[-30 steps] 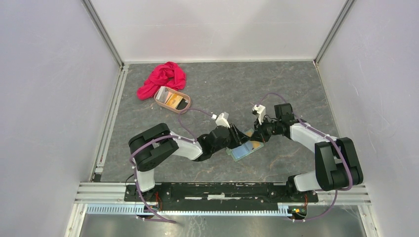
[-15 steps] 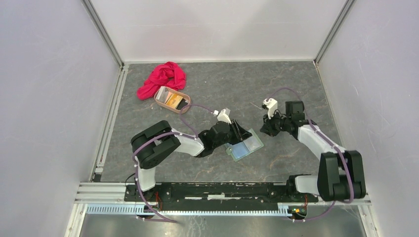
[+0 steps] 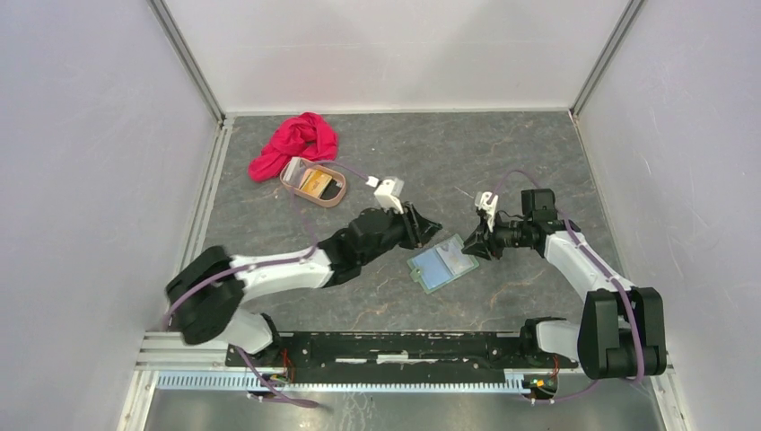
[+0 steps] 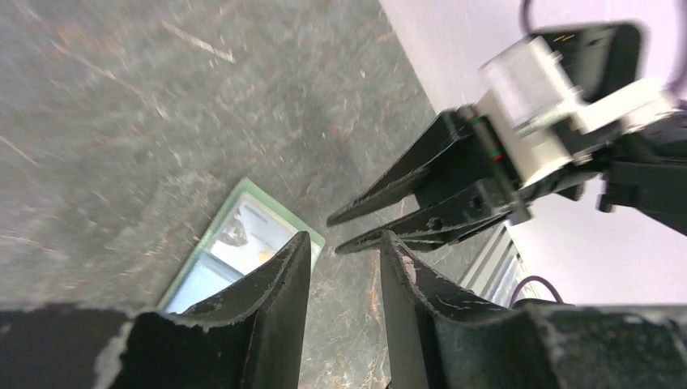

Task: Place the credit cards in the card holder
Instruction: Turn over the card slot in the card holder, then pick up the credit card from the storage box.

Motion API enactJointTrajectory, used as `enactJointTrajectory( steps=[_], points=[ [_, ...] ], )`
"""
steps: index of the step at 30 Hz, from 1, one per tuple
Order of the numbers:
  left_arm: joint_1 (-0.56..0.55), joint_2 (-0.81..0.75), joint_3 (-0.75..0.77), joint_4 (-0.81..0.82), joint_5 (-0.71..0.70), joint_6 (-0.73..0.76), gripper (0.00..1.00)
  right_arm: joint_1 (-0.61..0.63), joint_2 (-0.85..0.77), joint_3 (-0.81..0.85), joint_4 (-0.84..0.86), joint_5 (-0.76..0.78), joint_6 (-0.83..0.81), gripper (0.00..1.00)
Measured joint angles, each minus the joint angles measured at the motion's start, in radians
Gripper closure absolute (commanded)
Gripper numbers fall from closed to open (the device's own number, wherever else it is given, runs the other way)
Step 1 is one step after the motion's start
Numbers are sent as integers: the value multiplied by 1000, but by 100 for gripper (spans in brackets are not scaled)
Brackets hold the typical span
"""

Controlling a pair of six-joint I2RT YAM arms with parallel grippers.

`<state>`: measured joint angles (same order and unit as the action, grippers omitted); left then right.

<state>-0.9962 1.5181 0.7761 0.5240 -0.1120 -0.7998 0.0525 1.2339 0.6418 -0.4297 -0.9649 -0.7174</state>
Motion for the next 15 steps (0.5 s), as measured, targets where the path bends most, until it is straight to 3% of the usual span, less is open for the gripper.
enactJointTrajectory(
  steps=[5,7,10,15],
  points=[
    [3,-261,-48,-142,-108,198,15,20,-2,0,-72,-71,-124,65],
    [14,-338,-56,-201,-142,277,6,27,-8,0,-86,-79,-155,65],
    [79,-435,-56,-305,-137,386,4,34,-22,0,-98,-80,-188,65],
    [310,-488,29,-549,-95,514,1,34,-42,1,-108,-70,-211,63]
  ],
)
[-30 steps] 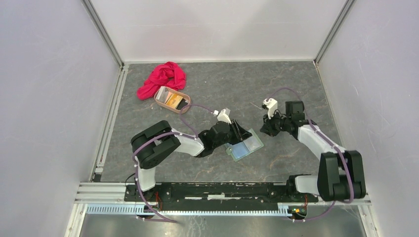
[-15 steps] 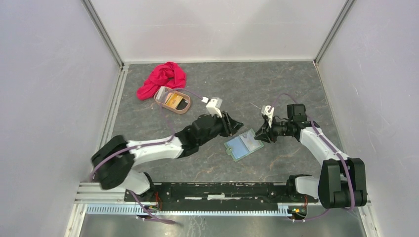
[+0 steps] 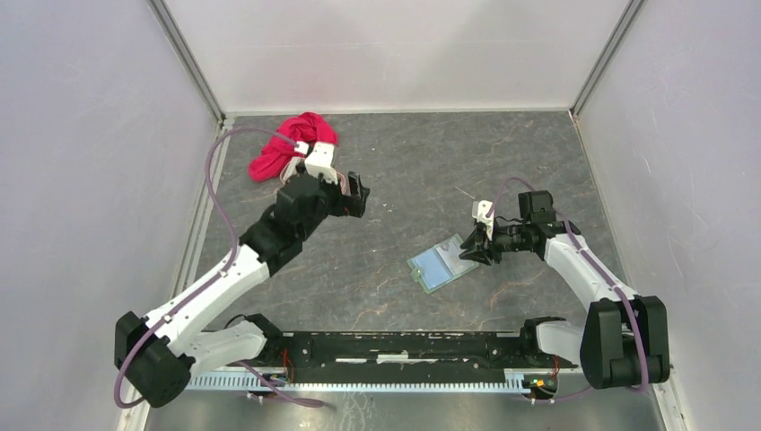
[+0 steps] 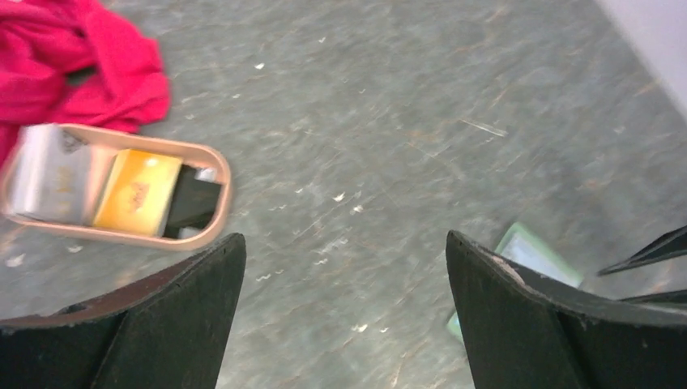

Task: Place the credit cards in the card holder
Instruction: Pick up the credit card from the storage box.

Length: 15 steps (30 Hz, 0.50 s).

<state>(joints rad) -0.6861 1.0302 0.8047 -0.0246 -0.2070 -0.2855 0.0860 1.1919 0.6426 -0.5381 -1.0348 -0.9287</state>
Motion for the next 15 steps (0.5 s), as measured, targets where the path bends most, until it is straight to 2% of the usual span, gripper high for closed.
enactJointTrajectory(
  steps=[5,9,15],
  points=[
    [101,100,235,-239,21,121,0,2,-4,11,2,0,6,62],
    [207,204,380,-327,80,179,0,21,-3,54,0,8,20,61],
    [393,381,500,-410,123,231,0,61,18,190,7,42,63,61]
  ],
)
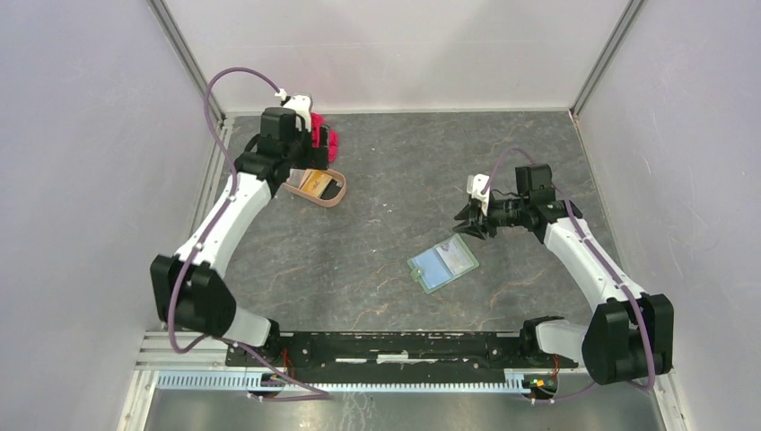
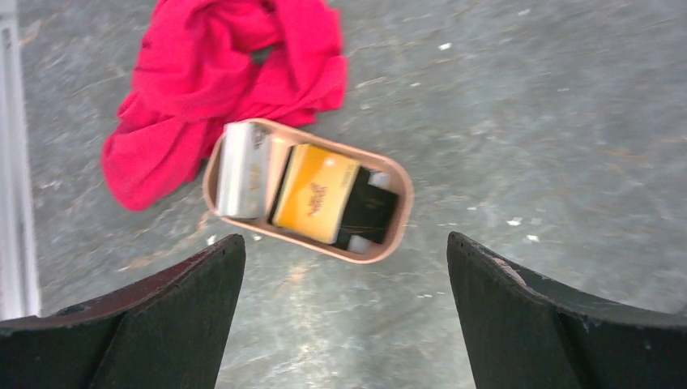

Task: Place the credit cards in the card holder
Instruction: Pick up the credit card from the storage box.

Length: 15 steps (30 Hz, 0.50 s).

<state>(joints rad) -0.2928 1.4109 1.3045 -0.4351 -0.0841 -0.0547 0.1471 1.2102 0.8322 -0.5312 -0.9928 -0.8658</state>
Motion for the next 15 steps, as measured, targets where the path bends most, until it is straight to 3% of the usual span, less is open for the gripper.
enactJointTrajectory(
  steps=[6,15],
  points=[
    [85,185,78,-50,-39,75,4,12,26,19,98,4,104,61],
    [99,411,200,-58,-117,177,10,14,65,-37,117,23,120,61]
  ],
)
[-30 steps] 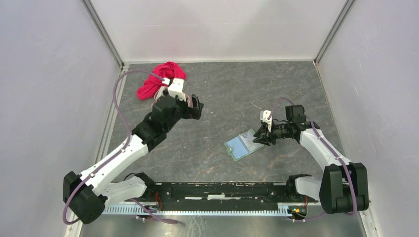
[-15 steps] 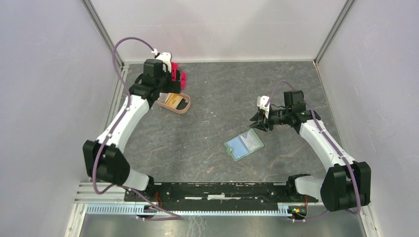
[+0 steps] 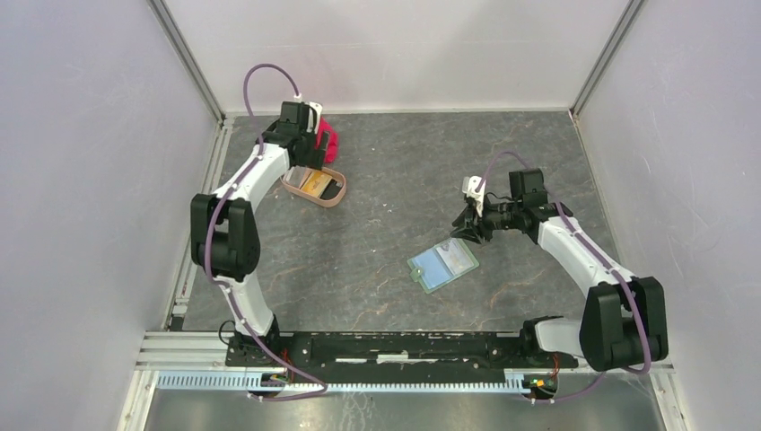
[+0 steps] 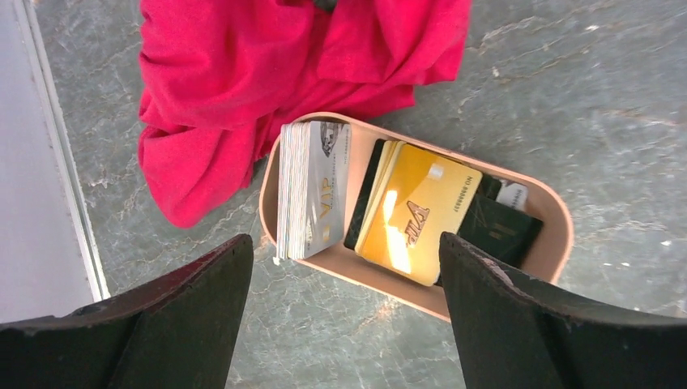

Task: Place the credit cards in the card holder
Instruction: Pick up the credit card from the storage box.

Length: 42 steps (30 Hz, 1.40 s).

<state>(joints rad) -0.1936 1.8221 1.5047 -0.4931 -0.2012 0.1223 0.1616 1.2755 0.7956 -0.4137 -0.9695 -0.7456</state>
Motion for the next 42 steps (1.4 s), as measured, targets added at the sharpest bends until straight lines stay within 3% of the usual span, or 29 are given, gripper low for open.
enactJointTrajectory(
  steps=[6,11,42],
  points=[
    [13,94,9,8,-53,46,14,0,36,-1,-12,2,-2,61],
    [32,131,9,40,-86,72,23,0,48,-1,-17,2,-3,61],
    [82,214,9,72,-106,77,39,0,78,-1,-32,2,-11,62]
  ],
)
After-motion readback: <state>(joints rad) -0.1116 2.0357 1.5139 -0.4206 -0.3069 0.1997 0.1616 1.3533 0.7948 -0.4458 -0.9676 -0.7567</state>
